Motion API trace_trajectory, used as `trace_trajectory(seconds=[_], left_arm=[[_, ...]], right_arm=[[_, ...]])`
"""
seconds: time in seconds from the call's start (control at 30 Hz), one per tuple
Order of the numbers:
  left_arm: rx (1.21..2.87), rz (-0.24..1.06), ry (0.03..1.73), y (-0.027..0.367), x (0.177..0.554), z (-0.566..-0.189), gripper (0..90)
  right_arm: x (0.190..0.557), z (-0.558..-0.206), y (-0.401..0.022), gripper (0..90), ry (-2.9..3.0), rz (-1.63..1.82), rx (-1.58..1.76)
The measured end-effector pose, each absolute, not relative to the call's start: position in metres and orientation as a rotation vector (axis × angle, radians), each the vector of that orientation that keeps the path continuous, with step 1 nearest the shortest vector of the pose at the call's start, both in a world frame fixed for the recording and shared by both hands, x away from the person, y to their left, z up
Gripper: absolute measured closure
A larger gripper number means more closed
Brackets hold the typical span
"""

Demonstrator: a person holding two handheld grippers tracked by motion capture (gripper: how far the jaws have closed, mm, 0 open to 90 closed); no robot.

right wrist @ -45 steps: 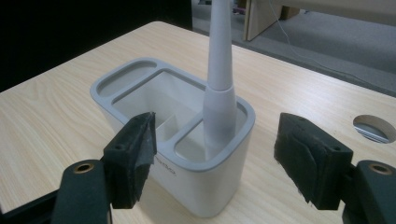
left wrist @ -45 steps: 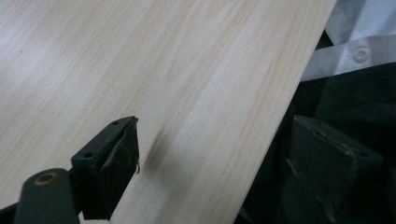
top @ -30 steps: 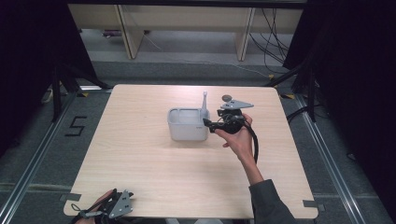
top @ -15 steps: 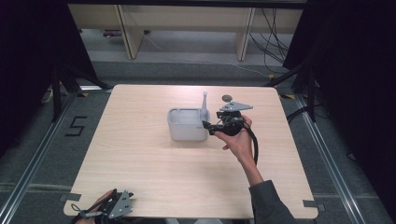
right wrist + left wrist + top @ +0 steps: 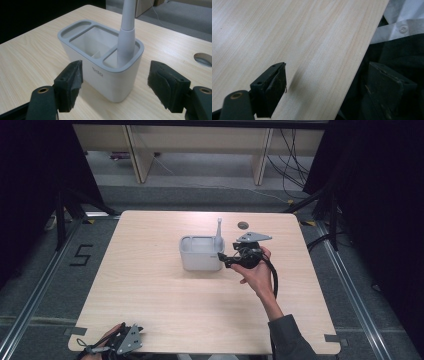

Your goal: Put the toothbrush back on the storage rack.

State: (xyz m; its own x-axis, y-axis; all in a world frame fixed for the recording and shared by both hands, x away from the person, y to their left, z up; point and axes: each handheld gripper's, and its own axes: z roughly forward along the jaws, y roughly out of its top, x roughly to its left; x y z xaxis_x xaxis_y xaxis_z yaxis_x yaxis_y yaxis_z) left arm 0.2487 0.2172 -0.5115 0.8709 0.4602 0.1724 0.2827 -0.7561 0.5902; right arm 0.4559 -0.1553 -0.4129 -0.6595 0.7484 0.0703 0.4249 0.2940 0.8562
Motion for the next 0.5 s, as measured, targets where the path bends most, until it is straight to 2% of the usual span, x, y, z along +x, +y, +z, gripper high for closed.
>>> trace_trajectory(seconds=[0.5], left_arm=[[2.468, 0.417, 0.536, 0.218, 0.249, -0.511, 16.1]], right_arm=[[0.441, -0.426, -0.161, 27.1, 2.256, 1.300, 1.077]])
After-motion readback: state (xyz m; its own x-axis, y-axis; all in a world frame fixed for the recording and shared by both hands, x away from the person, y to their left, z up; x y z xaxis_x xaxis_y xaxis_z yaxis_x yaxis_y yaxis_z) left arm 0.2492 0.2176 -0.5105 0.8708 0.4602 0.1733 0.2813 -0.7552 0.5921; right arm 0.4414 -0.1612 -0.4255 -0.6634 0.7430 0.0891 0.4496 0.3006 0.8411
